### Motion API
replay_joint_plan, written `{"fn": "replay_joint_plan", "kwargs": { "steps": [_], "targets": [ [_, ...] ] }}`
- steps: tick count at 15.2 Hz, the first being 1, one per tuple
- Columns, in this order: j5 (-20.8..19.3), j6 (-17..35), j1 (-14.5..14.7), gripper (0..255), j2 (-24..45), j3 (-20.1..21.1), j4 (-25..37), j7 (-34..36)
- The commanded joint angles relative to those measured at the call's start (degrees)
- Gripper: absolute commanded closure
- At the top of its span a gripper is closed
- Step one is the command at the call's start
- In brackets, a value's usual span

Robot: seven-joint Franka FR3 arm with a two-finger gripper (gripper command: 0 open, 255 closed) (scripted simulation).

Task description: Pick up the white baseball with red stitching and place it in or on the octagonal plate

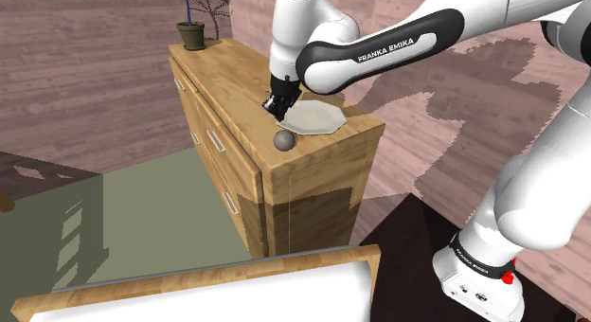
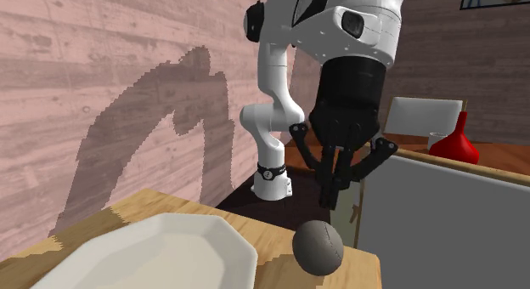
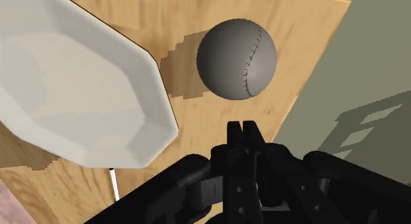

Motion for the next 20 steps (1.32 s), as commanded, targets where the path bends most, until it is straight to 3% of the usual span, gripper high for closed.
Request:
{"fn": "replay_joint_plan", "kwargs": {
  "steps": [1, 6, 13, 20],
  "targets": [
    [0.00, 0.00, 0.02, 0, 0.00, 0.02, 0.00, 0.01],
    [11.03, 5.51, -0.89, 0, -2.01, -2.22, -8.52, -11.93],
    [9.37, 10.66, -1.11, 0, 1.94, -2.33, -9.88, -10.81],
    [9.37, 10.66, -1.11, 0, 1.94, -2.33, -9.88, -10.81]
  ]
}}
